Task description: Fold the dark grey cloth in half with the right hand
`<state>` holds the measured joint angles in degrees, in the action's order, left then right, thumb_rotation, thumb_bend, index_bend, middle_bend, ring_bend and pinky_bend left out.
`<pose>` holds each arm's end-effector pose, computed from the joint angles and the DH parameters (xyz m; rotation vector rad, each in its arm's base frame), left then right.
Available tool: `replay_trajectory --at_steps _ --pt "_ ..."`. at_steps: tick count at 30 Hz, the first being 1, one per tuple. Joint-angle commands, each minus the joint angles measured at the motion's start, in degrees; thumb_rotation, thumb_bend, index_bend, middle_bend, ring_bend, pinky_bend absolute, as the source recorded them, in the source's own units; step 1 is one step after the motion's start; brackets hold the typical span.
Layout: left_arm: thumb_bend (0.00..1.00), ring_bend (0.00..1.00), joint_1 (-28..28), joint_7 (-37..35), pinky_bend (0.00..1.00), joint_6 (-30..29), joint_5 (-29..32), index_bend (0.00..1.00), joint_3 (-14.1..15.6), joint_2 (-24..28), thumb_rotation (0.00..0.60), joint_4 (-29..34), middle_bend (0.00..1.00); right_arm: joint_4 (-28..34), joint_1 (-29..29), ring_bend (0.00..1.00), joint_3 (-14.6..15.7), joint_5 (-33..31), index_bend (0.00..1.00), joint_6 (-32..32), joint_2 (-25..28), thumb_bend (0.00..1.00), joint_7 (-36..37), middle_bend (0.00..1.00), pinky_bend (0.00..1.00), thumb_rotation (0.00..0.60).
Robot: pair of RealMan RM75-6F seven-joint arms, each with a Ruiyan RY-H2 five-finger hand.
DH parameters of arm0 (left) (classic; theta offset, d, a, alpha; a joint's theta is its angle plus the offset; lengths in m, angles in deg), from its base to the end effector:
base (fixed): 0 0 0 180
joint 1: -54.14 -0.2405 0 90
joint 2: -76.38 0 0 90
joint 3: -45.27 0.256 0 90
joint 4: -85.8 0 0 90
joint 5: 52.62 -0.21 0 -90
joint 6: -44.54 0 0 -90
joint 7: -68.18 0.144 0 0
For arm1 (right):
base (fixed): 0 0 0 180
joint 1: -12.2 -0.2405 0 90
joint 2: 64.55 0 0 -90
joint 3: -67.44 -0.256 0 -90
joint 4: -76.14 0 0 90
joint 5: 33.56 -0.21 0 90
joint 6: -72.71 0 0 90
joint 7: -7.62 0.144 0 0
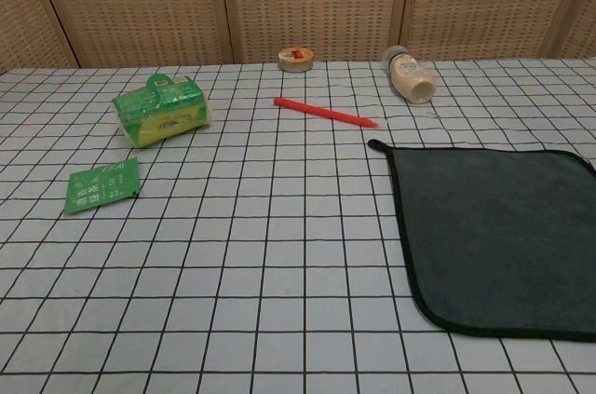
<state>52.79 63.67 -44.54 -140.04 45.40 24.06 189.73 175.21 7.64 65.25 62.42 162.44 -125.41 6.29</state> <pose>-0.2975 0.1364 0.2050 -1.3045 -1.0000 -0.9041 -0.2662 -0.1727 0.1670 1.4791 -0.8089 1.0721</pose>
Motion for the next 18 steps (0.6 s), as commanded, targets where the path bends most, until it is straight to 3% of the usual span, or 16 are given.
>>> replay_trajectory --at_steps 1,11,18 --pt "0.00 0.00 0.0 0.0 0.00 0.1 0.0 0.00 0.0 0.0 0.600 0.0 0.00 0.0 -0.1 0.00 0.1 0.0 0.07 -0.2 0.0 0.00 0.0 0.00 0.00 0.600" --pt "0.00 0.00 0.5 0.5 0.00 1.1 0.5 0.00 -0.2 -0.2 0.600 0.2 0.00 -1.6 -3.1 0.00 1.9 1.9 0.09 -6.7 -1.0 0.00 -2.2 0.00 0.00 0.600" --pt "0.00 0.00 2.1 2.2 0.00 3.8 2.7 0.00 -0.9 -0.9 0.600 0.1 0.00 -1.4 -11.0 0.00 3.5 4.4 0.28 -20.2 -1.7 0.01 -1.9 0.00 0.00 0.600"
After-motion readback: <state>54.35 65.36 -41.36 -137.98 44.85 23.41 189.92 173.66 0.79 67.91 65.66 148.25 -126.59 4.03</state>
